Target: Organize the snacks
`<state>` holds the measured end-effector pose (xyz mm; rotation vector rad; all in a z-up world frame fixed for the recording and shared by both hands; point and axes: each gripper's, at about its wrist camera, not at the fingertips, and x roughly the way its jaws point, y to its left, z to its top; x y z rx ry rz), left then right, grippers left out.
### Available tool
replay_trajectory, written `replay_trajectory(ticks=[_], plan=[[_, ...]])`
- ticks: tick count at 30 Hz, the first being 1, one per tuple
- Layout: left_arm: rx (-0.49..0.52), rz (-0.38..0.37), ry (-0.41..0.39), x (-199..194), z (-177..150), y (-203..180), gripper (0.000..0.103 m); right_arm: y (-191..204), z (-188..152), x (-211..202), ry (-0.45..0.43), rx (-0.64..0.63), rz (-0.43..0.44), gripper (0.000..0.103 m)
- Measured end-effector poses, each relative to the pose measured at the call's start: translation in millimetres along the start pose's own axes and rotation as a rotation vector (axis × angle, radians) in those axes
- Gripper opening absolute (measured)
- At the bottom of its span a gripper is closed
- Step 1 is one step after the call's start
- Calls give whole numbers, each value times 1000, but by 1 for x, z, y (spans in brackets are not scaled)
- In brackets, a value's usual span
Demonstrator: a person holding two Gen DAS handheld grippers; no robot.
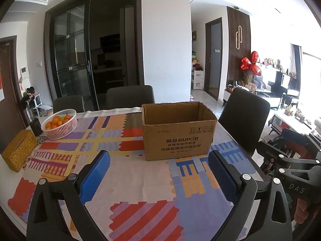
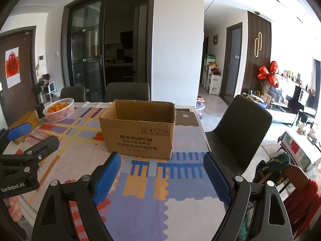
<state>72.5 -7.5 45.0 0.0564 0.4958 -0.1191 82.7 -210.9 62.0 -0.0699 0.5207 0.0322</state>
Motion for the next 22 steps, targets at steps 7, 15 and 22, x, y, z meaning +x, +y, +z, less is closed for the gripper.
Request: replay_trajectory(ticks=[7,15,22], plan=[[-4,-14,-2,-1,0,0,100,0,0,0,-1,-2,1,85],[-10,-12,1,-1,-1,0,100,0,0,0,2,-5,-3,85],[-16,-9,3,0,-2,1,100,0,1,0,3,-5,-3,85]])
